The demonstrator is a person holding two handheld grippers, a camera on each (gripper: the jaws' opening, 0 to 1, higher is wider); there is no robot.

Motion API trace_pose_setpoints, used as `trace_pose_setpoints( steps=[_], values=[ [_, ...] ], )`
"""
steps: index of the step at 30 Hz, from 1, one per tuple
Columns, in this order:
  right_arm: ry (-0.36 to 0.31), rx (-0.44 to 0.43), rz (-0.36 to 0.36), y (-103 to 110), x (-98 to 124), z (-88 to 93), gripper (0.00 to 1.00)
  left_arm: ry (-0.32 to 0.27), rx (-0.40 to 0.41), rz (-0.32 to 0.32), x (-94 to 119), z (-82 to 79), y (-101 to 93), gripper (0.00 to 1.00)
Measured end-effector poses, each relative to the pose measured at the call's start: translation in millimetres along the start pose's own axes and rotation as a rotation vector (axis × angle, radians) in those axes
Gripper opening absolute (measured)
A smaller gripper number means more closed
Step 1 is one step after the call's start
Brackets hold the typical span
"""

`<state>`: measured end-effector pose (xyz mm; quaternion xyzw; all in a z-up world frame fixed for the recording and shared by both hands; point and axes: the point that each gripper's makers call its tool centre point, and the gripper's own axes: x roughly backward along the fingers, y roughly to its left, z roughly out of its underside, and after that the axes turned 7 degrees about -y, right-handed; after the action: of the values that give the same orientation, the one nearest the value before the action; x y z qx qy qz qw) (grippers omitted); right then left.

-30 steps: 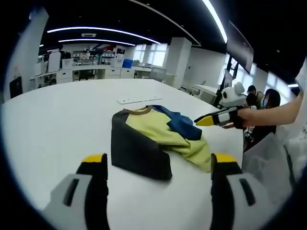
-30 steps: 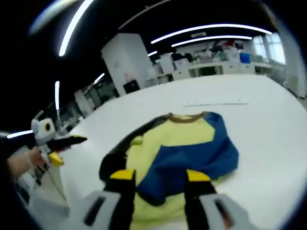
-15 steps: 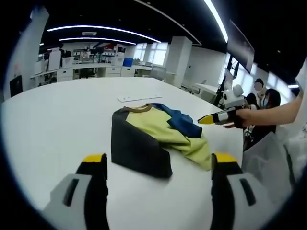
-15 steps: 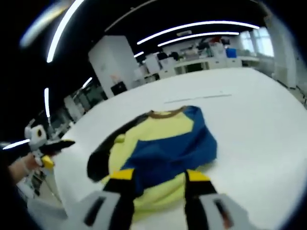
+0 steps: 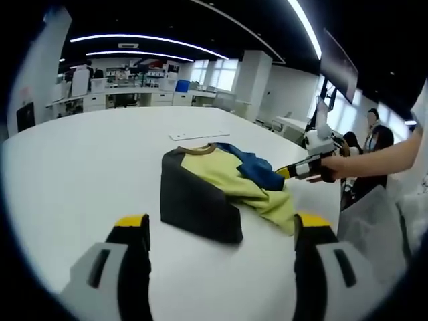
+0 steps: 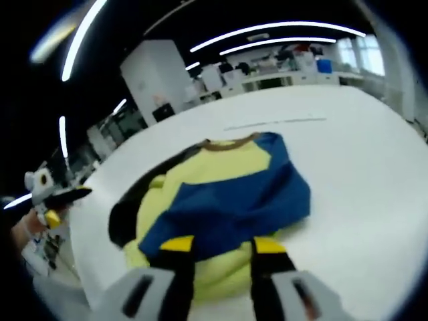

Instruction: Fold the garment on the visible template until the final outline fits inside the template.

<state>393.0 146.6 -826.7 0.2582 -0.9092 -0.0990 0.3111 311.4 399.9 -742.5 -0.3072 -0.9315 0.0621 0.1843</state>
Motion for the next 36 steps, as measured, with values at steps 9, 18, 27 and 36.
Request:
trace_pose_setpoints(
  steps=[9, 18, 27, 36],
  values=[
    [0.004, -0.018, 0.019, 0.2, 1.2, -0.2, 0.0, 0.008, 0.011, -0.017, 5.2, 4.9, 5.4, 0.85],
    [-0.046, -0.028, 0.016, -0.6, 12.6, -11.4, 0.0, 0.012, 0.011, -0.006, -0.1, 6.7, 0.1, 0.85],
    [-0.072, -0.04, 0.048, -31.6, 51.1, -26.1, 0.0, 0.012, 0.009, 0.005, -1.9, 6.7, -2.2, 0.84],
    [-0.046, -0.021, 0.149, -89.9, 98.9, -28.8, 0.0, 0.012, 0.02, 0.017, -8.0, 9.7, -7.3, 0.84]
  ],
)
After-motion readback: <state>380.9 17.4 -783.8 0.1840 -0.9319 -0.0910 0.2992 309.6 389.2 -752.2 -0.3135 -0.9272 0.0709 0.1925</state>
